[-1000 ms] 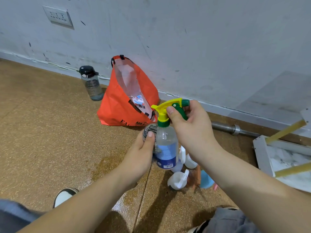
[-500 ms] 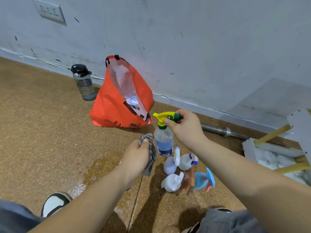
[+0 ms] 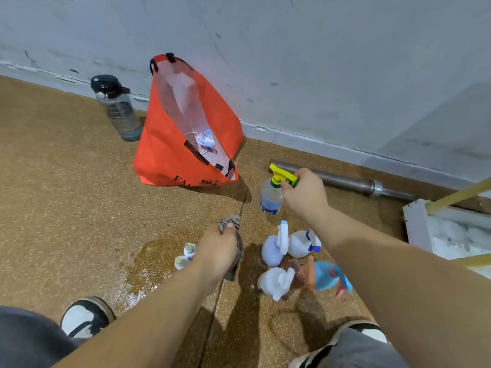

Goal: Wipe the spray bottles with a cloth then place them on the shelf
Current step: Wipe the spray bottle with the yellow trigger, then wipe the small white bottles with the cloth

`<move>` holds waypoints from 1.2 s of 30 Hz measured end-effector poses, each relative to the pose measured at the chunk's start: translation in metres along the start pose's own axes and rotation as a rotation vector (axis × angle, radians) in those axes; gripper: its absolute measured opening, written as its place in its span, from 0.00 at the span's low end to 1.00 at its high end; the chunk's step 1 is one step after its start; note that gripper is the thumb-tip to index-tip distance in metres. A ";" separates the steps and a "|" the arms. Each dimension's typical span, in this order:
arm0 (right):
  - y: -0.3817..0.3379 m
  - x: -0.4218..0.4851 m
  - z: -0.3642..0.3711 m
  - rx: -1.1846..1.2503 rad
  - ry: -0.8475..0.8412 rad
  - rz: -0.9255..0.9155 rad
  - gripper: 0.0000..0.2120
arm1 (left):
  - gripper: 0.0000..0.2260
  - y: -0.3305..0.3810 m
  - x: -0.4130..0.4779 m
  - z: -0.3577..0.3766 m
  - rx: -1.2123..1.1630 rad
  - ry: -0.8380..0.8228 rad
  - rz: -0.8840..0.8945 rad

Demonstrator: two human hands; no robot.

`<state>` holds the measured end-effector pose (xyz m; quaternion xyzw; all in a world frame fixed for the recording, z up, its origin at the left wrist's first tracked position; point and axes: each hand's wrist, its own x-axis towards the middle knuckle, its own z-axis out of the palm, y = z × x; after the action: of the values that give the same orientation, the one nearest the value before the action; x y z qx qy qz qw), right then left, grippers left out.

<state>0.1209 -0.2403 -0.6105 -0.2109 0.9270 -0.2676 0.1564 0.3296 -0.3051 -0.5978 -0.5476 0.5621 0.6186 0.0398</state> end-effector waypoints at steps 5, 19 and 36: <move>0.037 0.010 0.022 -0.052 -0.037 0.123 0.13 | 0.11 0.005 0.007 0.020 0.029 -0.019 0.022; 0.046 0.005 0.025 -0.304 -0.320 0.352 0.14 | 0.14 -0.004 -0.001 0.003 -0.038 -0.021 -0.030; -0.101 -0.125 0.108 -0.421 -0.711 -0.251 0.11 | 0.06 -0.067 -0.051 -0.100 0.428 -0.161 0.033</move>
<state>0.3031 -0.3048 -0.6185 -0.4282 0.8171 -0.0002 0.3859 0.4577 -0.3257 -0.5809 -0.4663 0.6844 0.5274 0.1894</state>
